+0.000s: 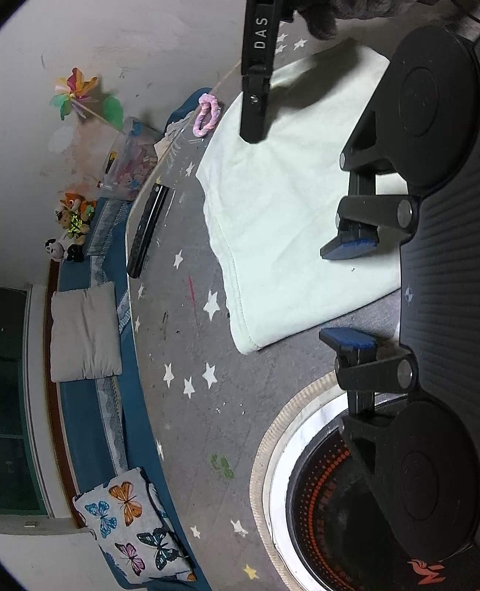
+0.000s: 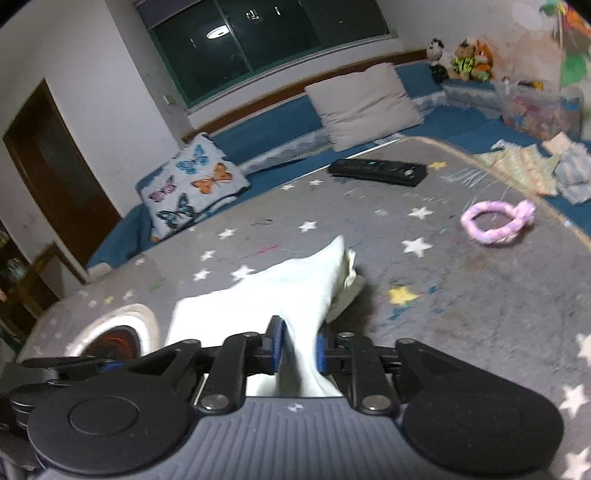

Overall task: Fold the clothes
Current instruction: 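Open the right tool and smooth the folded shirt flat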

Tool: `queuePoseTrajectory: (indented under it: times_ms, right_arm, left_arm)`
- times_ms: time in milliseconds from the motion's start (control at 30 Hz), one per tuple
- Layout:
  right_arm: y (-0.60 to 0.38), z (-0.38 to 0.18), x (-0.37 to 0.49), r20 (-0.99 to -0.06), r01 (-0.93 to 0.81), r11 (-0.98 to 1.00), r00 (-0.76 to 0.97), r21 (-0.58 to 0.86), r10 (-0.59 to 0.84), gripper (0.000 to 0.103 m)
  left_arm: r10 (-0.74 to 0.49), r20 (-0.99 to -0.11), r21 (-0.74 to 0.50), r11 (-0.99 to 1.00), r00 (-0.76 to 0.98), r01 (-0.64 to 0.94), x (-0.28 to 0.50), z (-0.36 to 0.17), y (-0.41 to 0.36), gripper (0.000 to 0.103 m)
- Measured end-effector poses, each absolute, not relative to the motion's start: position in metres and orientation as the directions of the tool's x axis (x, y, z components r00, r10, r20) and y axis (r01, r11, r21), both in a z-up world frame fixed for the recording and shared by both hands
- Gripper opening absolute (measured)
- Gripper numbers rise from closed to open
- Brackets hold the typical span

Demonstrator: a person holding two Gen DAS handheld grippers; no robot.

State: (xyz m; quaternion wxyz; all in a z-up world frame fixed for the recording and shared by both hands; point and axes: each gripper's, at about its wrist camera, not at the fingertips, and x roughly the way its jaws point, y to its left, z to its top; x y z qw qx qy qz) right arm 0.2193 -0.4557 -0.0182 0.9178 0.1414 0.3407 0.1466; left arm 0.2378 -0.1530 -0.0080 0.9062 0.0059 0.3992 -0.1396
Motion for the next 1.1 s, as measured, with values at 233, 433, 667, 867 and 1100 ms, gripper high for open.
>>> queuePoseTrajectory:
  times_ms: [233,433,667,867,1100]
  right_arm:
    - [-0.447,-0.001,0.208,-0.559,-0.152,0.973,0.798,0.175,0.225,0.036]
    - [-0.433,0.002,0.206,-0.542,-0.244,0.952,0.782,0.187,0.307,0.036]
    - [-0.432,-0.028,0.221,-0.616,-0.224,0.952,0.726,0.208,0.306,0.034]
    - [-0.428,-0.017,0.220,-0.594,-0.241,0.952,0.744,0.187,0.305,0.035]
    - [-0.419,-0.019,0.244,-0.598,-0.236,0.954,0.743,0.186,0.300,0.035]
  left_arm:
    - [-0.242,-0.725,-0.088,0.961,0.645,0.261,0.233,-0.007,-0.153,0.055]
    - [-0.242,-0.724,-0.082,0.960,0.646,0.267,0.232,-0.006,-0.155,0.059]
    - [-0.248,-0.723,-0.086,0.959,0.645,0.272,0.231,-0.007,-0.153,0.068]
    - [-0.256,-0.718,-0.093,0.957,0.647,0.276,0.229,-0.005,-0.153,0.076]
    - [-0.261,-0.716,-0.096,0.955,0.648,0.280,0.226,-0.003,-0.152,0.090]
